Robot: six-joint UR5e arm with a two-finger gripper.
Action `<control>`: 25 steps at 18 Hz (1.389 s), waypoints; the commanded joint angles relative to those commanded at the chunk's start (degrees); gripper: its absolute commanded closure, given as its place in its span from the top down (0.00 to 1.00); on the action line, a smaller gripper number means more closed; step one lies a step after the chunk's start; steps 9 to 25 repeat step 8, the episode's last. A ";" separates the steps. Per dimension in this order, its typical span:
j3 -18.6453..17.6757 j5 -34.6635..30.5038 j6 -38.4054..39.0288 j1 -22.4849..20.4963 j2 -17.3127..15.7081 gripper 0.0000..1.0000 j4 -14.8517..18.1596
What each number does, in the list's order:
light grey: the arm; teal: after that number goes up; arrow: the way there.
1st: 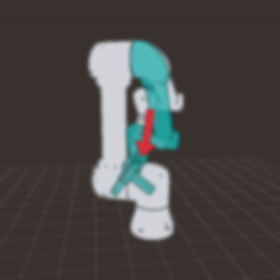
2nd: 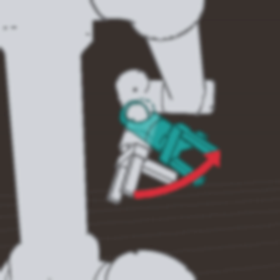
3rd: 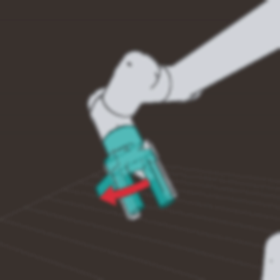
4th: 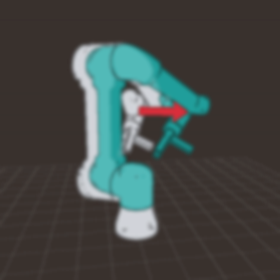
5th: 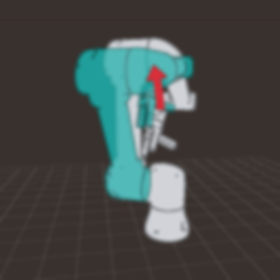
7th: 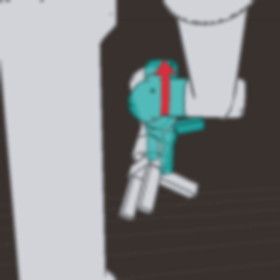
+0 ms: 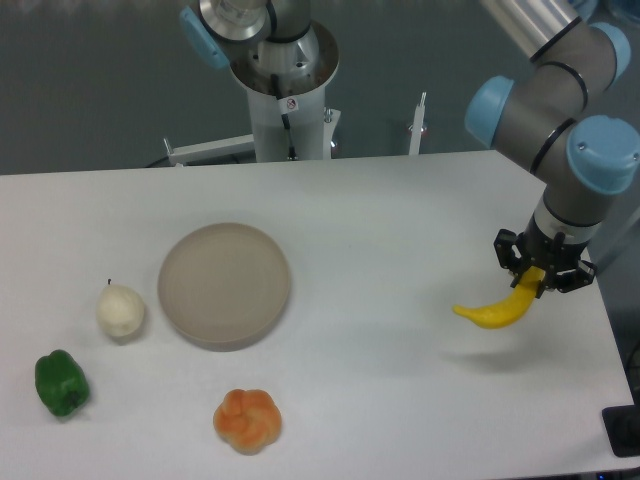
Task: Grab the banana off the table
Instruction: 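Lift the held banana up off the table toward the arm's base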
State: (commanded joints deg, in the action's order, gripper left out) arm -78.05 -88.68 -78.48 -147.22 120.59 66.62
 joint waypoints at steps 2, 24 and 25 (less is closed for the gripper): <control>0.26 -1.14 -1.23 0.00 0.17 0.06 0.35; 0.71 -2.29 -1.32 0.09 0.35 0.06 0.44; 0.71 -2.29 -1.32 0.09 0.35 0.06 0.44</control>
